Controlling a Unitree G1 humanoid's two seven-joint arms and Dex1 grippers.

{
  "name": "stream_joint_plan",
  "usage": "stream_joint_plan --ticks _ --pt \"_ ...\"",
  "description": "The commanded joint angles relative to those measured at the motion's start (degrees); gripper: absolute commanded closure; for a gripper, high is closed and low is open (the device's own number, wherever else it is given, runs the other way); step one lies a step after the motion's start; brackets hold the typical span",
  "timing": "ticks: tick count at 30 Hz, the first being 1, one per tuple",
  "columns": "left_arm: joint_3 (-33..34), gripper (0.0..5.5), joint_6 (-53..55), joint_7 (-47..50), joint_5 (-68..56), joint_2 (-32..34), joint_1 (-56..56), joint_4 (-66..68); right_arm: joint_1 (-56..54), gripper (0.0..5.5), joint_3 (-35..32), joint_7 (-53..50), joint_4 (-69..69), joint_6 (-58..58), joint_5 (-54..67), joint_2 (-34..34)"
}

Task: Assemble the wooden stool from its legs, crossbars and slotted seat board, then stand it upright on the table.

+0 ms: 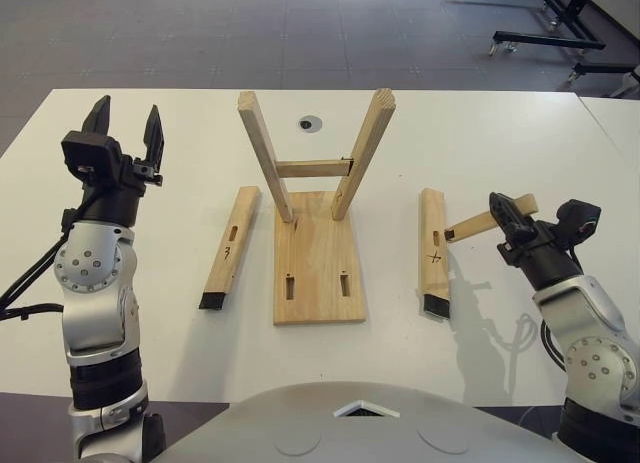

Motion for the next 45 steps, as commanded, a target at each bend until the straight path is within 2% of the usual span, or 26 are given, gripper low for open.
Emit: stream_joint_plan --ticks 1,16,42,43,45 --pt "-0.6 2.73 1.1 -0.1 0.2 0.5 -1.0 -0.1 -0.7 5.11 0.2 -0.9 -0.6 1.0 1.4 -0.1" --pt "-0.9 2.73 3.5 -2.6 -1.1 2.8 -2.5 -0.1 6.8 5.11 2.9 -2.5 -6.2 -1.0 0.9 4.4" --pt "-3.8 2.73 2.3 -4.4 -0.4 3.2 -6.0 3.9 6.4 5.11 2.1 -3.4 -9.6 -6.9 2.0 5.7" --pt "-4.5 2.73 2.0 -4.5 -0.3 2.9 -6.8 4.8 1.6 5.11 5.9 -5.3 -9.8 -6.8 -0.4 6.4" --pt "-5.4 2.73 1.3 -4.1 0.0 2.3 -8.3 6.0 -16.7 5.11 17.3 -7.9 2.5 -9.2 -11.3 10.5"
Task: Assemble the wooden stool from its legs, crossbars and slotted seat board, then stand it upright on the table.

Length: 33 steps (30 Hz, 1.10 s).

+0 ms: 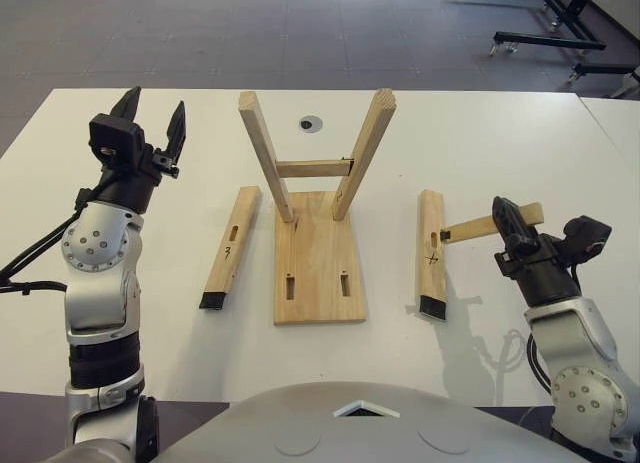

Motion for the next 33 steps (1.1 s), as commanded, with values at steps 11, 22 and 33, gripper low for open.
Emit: stream_joint_plan --ticks 11,22,33 --pt "-0.8 2.73 -4.8 3.3 0.9 -3.4 -2.6 4.6 -42.3 5.11 12.3 1.7 43.5 -24.8 -28.6 3.9" --pt "-0.8 2.73 -4.2 -0.1 -0.7 -0.8 -6.1 7.1 -29.8 5.11 9.2 -4.6 27.1 -18.6 -22.8 11.0" --pt "3.0 2.73 -3.7 5.0 0.8 -2.2 2.5 -0.5 -21.7 5.11 0.5 -0.7 12.3 3.4 -7.6 -2.7"
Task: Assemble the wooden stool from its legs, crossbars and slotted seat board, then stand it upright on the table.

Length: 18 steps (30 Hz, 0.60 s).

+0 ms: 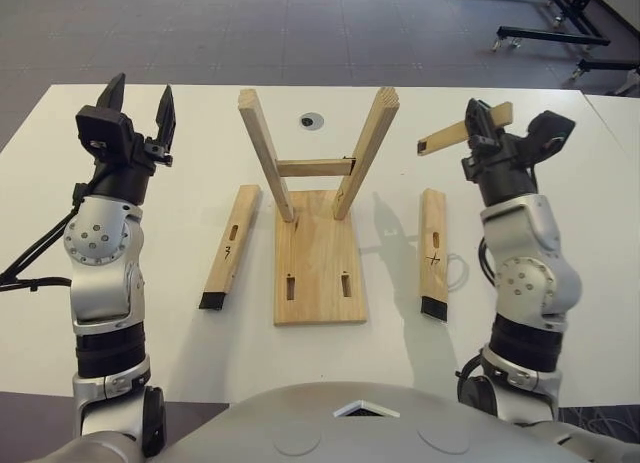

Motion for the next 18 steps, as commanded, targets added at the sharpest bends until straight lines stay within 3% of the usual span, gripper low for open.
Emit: stream_joint_plan --ticks 1,8,18 --pt "1.0 2.73 0.6 1.6 0.6 -1.0 3.0 -2.4 5.4 5.11 -3.9 1.5 -0.8 4.7 2.8 -4.2" --pt "1.4 2.73 1.0 1.8 0.6 -1.1 4.9 -3.8 16.3 5.11 -3.6 1.2 -7.7 10.2 7.5 -3.6" --pt "1.5 2.73 2.0 1.7 0.8 -1.1 6.8 -5.3 20.4 5.11 -3.3 -1.8 -11.7 13.2 9.8 -3.5"
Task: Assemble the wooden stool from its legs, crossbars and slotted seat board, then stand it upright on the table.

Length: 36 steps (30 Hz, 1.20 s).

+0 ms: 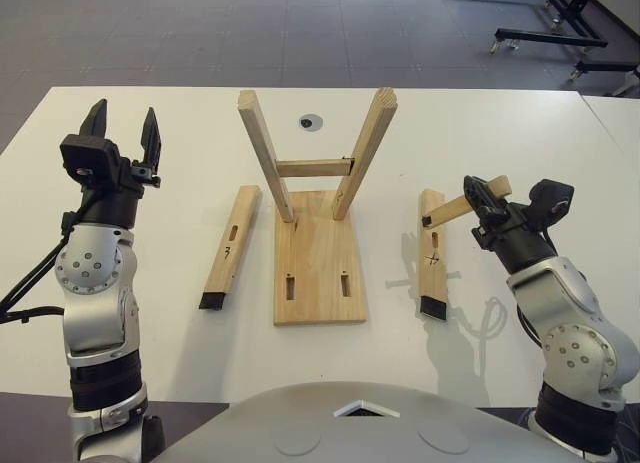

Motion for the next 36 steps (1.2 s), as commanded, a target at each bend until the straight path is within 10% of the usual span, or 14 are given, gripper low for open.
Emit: stream_joint_plan --ticks 1,36 --pt "-0.5 2.73 1.0 -0.2 0.4 0.2 0.4 -0.7 1.9 5.11 0.0 -0.9 -1.2 1.0 0.6 -0.1" --pt "-1.9 2.73 1.8 -2.1 0.8 1.3 -0.6 -0.1 7.4 5.11 -1.1 -4.2 -2.3 0.3 -1.3 0.5"
